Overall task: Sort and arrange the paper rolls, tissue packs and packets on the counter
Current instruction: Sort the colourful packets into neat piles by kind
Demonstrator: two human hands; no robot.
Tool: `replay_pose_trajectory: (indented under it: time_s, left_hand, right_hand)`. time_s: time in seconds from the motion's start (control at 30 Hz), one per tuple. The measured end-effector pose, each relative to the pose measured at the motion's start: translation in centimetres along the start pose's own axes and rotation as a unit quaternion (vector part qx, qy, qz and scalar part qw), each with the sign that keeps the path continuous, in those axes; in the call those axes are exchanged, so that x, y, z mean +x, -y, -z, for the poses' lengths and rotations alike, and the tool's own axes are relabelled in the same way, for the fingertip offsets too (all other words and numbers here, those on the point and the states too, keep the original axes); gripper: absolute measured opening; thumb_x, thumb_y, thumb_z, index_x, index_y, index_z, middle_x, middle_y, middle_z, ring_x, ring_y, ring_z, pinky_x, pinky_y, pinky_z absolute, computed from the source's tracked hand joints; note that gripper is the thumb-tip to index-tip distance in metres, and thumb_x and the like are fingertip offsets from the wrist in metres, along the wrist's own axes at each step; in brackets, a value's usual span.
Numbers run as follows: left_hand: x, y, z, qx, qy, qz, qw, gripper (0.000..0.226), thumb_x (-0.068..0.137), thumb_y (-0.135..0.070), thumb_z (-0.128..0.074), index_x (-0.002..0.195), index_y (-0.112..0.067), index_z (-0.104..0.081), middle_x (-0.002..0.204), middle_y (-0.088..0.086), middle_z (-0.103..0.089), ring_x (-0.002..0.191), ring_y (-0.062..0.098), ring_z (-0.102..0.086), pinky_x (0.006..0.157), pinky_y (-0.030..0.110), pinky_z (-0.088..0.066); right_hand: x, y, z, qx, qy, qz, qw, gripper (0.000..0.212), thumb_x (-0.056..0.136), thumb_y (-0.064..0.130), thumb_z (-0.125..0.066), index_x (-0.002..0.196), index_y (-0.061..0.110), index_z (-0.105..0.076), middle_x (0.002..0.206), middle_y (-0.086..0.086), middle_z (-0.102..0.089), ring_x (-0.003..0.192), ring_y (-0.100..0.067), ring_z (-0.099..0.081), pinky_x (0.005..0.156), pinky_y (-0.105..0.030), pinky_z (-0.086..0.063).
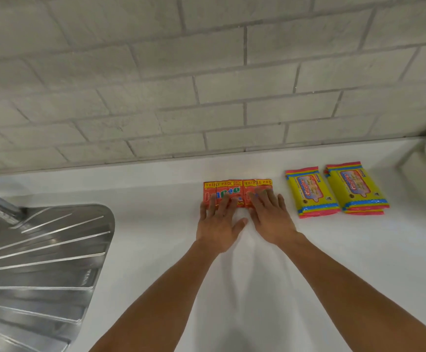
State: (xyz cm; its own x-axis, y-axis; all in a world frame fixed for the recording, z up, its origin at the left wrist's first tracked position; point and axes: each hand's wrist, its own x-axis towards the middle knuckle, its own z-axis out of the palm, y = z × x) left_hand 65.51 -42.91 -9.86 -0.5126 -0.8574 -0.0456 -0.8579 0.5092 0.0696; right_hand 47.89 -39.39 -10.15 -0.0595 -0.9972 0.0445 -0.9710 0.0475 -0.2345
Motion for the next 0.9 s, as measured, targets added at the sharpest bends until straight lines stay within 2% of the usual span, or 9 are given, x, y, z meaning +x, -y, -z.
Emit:
replay_pose_trajectory:
  time_s: [0.1, 0.2, 0.3, 0.47, 0.63, 0.77, 0.9]
  left_hand:
    - [0.3, 0.1, 0.3, -0.004, 0.018, 0.007, 1.0, 0.075, 0.094, -0.07, -0.01, 0.159, -0.032, -0.005, 0.167, -0.004, 0.0, 0.153, 0.031, 0.006, 0.123, 0.052, 0.002]
    - [0.4, 0.6, 0.2, -0.012, 0.031, 0.007, 0.999, 0.074, 0.095, -0.071, -0.011, 0.158, -0.034, 0.001, 0.167, -0.004, 0.002, 0.153, 0.03, 0.006, 0.123, 0.051, 0.003]
    - [0.8, 0.8, 0.2, -0.013, 0.046, 0.003, 0.999, 0.075, 0.095, -0.072, -0.009, 0.158, -0.034, 0.004, 0.167, -0.004, 0.006, 0.153, 0.029, 0.01, 0.123, 0.05, 0.005]
    - [0.7, 1.0, 0.2, -0.013, 0.049, -0.002, 0.999, 0.075, 0.094, -0.071, -0.009, 0.158, -0.033, 0.003, 0.167, -0.004, 0.004, 0.154, 0.028, 0.007, 0.123, 0.048, 0.005]
    - [-0.1, 2.0, 0.3, -0.017, 0.041, 0.001, 0.999, 0.076, 0.095, -0.07, -0.01, 0.158, -0.031, 0.001, 0.167, -0.003, 0.002, 0.154, 0.027, 0.005, 0.124, 0.047, 0.004]
    - [-1.0, 3.8, 0.3, -0.019, 0.043, 0.01, 0.999, 0.076, 0.094, -0.071, -0.01, 0.158, -0.032, 0.002, 0.167, -0.005, 0.004, 0.154, 0.026, 0.007, 0.124, 0.047, 0.004]
    - [-1.4, 5.5, 0.5, -0.024, 0.051, 0.025, 0.998, 0.076, 0.093, -0.073, -0.007, 0.157, -0.035, 0.005, 0.167, -0.006, 0.006, 0.154, 0.025, 0.008, 0.124, 0.047, 0.004]
  right_hand:
    - [0.4, 0.3, 0.2, 0.001, 0.021, 0.029, 0.999, 0.071, 0.092, 0.047, -0.007, 0.15, 0.019, -0.039, 0.159, -0.007, -0.033, 0.147, -0.04, -0.022, 0.118, -0.054, -0.015]
    - [0.7, 0.6, -0.3, -0.01, 0.037, 0.042, 0.998, 0.06, 0.096, 0.043, -0.021, 0.147, 0.02, -0.044, 0.156, -0.006, -0.039, 0.145, -0.042, -0.028, 0.117, -0.056, -0.019]
    - [0.9, 0.6, -0.4, -0.021, 0.047, 0.043, 0.998, 0.061, 0.095, 0.044, -0.022, 0.147, 0.021, -0.045, 0.155, -0.006, -0.04, 0.144, -0.043, -0.03, 0.116, -0.056, -0.021]
    - [0.9, 0.8, -0.3, -0.014, 0.06, 0.04, 0.997, 0.075, 0.09, 0.05, -0.002, 0.153, 0.023, -0.031, 0.162, -0.003, -0.024, 0.15, -0.039, -0.014, 0.12, -0.053, -0.009]
    - [1.1, 2.0, -0.5, -0.022, 0.073, 0.05, 0.996, 0.065, 0.094, 0.043, -0.019, 0.155, 0.022, -0.025, 0.164, -0.004, -0.018, 0.151, -0.039, -0.009, 0.121, -0.051, -0.005]
    - [1.3, 3.9, -0.9, -0.025, 0.078, 0.06, 0.995, 0.057, 0.104, 0.039, -0.033, 0.157, 0.023, -0.019, 0.165, -0.003, -0.012, 0.151, -0.037, -0.005, 0.121, -0.05, -0.003]
    - [1.9, 6.0, -1.0, -0.017, 0.081, 0.057, 0.995, 0.057, 0.104, 0.036, -0.036, 0.157, 0.023, -0.019, 0.166, -0.002, -0.011, 0.151, -0.037, -0.005, 0.122, -0.049, -0.003]
